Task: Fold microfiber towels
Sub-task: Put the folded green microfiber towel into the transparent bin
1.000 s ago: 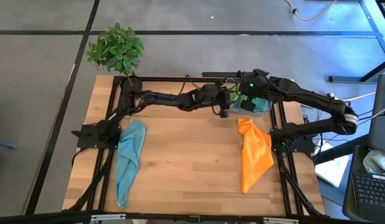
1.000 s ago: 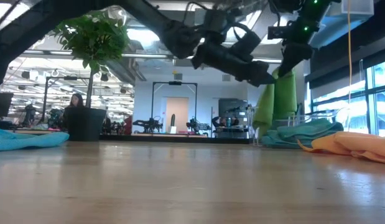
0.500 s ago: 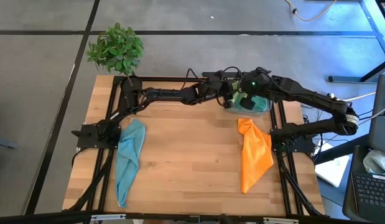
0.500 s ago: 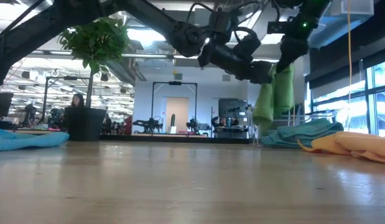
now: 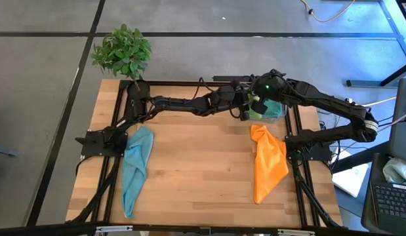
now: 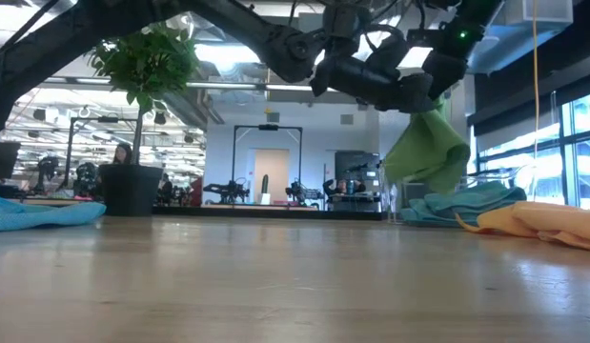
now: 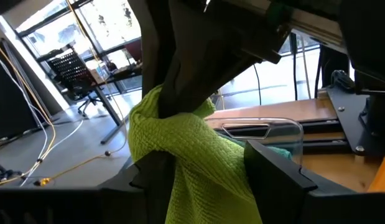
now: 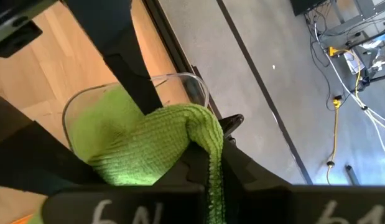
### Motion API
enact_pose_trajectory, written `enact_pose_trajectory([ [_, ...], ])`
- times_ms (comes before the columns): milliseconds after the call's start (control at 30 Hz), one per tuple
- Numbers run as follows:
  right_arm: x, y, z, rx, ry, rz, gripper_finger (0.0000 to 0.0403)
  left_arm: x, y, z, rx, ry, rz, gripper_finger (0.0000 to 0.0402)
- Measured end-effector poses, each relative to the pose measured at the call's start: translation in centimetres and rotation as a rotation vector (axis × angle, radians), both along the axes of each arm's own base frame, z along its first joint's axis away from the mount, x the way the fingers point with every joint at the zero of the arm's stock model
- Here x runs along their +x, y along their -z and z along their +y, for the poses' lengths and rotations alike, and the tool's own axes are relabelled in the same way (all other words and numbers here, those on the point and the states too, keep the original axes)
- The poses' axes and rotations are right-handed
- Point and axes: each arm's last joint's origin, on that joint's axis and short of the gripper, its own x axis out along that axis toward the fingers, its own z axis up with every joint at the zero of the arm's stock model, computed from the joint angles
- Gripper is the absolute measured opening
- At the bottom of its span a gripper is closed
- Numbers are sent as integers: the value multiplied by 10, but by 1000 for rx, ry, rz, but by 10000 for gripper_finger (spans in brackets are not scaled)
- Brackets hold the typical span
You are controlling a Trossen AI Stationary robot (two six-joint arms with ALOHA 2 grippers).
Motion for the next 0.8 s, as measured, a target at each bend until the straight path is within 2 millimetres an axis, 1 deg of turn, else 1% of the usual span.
enact_pose_trajectory([
  [167,0,0,0,-7,-9,7,12,0,1,1,-25,-5,0,183],
  [433,0,-1,0,-18,-13,11,12,-3,3,12,-64,-3,2,183],
  [500,-1,-1,0,-26,-10,15,12,-3,3,12,-85,7,-6,183],
  [633,-1,-2,0,-40,4,23,12,-3,4,10,-128,45,-4,183],
  [800,-3,-2,-1,-69,40,51,12,-1,9,-1,-186,85,38,183],
])
